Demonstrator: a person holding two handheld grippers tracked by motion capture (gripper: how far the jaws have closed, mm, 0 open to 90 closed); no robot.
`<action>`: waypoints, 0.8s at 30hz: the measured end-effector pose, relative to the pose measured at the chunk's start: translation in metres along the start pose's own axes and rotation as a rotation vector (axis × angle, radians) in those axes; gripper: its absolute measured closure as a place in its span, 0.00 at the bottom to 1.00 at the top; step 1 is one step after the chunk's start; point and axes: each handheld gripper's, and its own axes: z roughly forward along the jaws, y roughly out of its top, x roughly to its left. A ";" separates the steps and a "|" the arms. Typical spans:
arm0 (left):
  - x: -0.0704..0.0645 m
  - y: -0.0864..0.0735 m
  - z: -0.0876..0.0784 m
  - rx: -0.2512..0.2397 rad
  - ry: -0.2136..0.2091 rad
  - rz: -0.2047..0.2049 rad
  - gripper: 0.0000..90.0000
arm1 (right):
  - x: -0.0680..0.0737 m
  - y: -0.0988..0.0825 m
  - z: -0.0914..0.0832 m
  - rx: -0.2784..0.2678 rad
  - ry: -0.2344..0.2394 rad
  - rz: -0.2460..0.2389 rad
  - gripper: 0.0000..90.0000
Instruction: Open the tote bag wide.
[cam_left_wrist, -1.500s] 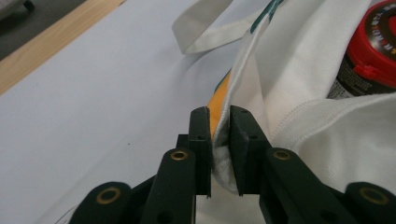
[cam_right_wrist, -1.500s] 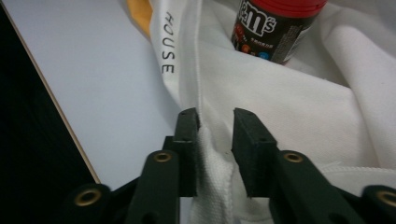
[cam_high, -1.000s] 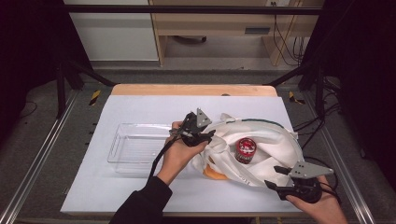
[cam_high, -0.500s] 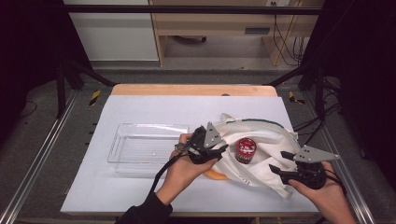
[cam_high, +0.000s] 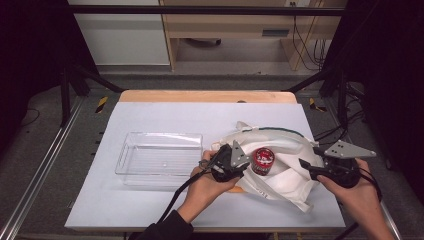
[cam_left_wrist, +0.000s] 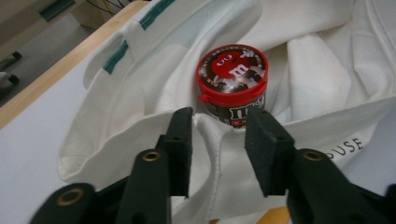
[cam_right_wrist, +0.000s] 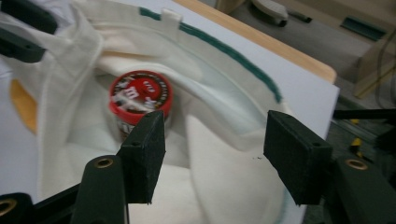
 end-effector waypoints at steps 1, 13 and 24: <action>0.000 -0.002 0.002 0.003 -0.006 -0.007 0.76 | -0.004 0.000 0.000 0.004 -0.024 0.009 0.44; 0.006 -0.013 -0.001 -0.009 -0.023 -0.040 0.95 | -0.029 -0.011 0.020 0.058 -0.076 0.059 0.45; 0.001 -0.026 -0.009 -0.022 -0.018 -0.036 0.97 | -0.058 -0.005 0.060 0.113 -0.079 0.070 0.57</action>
